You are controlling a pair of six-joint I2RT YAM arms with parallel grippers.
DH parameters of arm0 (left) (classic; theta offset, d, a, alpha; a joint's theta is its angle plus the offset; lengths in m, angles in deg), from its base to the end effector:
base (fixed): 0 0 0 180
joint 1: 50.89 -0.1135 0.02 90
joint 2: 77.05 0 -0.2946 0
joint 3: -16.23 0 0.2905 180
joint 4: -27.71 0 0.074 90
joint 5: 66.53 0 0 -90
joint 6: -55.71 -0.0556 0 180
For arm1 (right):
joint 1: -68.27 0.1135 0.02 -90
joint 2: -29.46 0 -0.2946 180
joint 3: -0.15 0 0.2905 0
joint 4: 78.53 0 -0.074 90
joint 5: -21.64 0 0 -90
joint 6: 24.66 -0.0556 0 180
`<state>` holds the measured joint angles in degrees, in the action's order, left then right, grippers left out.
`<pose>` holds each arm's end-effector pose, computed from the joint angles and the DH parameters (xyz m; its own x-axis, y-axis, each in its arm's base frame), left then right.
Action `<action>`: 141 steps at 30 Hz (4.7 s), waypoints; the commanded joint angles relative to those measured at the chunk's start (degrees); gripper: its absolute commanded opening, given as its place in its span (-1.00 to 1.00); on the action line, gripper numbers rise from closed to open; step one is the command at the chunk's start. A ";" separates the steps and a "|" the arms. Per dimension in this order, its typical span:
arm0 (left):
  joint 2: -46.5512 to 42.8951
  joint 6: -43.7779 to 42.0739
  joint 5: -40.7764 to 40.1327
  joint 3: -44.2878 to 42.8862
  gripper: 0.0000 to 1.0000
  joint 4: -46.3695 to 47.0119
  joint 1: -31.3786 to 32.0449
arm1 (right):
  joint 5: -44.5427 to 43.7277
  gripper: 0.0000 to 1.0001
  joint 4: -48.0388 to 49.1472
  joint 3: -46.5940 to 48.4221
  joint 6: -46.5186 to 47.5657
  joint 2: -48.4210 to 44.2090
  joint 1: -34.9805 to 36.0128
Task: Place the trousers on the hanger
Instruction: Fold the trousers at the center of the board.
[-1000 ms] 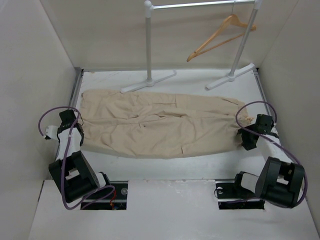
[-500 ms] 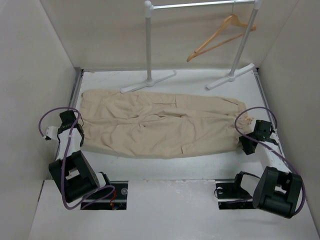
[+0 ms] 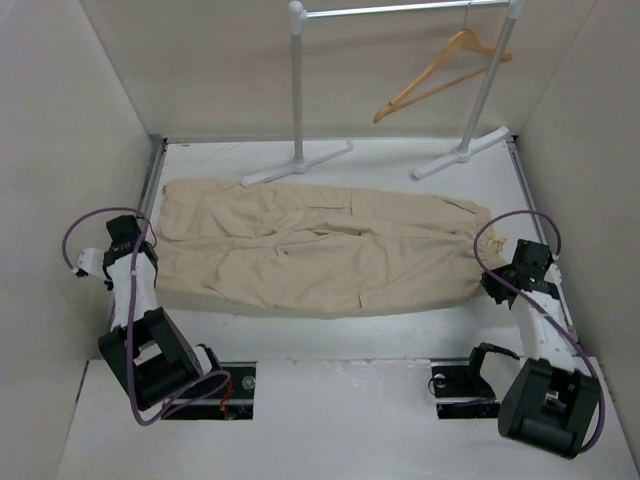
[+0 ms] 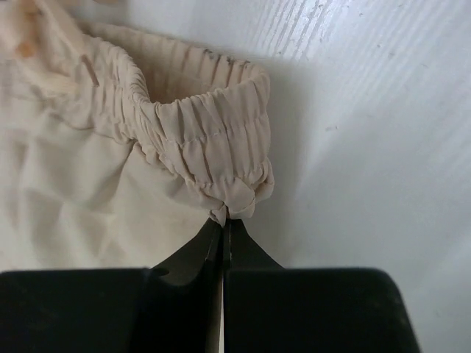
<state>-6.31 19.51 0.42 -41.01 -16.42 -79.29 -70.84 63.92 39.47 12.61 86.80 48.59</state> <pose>0.2292 0.1487 0.2181 0.0632 -0.8100 -0.5831 -0.9669 0.0950 -0.2367 0.1974 -0.0732 0.1648 -0.1842 0.9103 -0.3708 0.8357 0.3436 0.4283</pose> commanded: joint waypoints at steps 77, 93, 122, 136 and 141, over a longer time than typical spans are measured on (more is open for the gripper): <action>42.28 -10.03 5.65 -38.71 -0.08 14.28 22.65 | 5.30 0.12 9.28 30.44 6.32 33.36 10.06; 41.68 -14.87 0.20 -31.24 -0.08 14.10 14.91 | 1.44 -0.87 9.10 27.46 4.92 39.35 7.07; 22.77 -15.93 -5.00 -29.21 -0.07 13.22 33.88 | -0.77 -0.93 9.10 20.94 3.42 32.75 7.07; 23.04 -12.23 -2.27 -25.96 -0.12 16.03 46.91 | 6.00 0.39 -0.48 21.73 6.15 4.45 10.67; 24.27 -12.05 -0.25 -24.82 -0.12 17.53 44.88 | 6.26 0.40 1.97 22.61 5.97 8.30 5.59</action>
<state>18.48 6.70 -0.68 -66.50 -0.59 -33.10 -64.62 64.79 61.72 18.06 93.42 57.11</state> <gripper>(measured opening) 0.442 0.700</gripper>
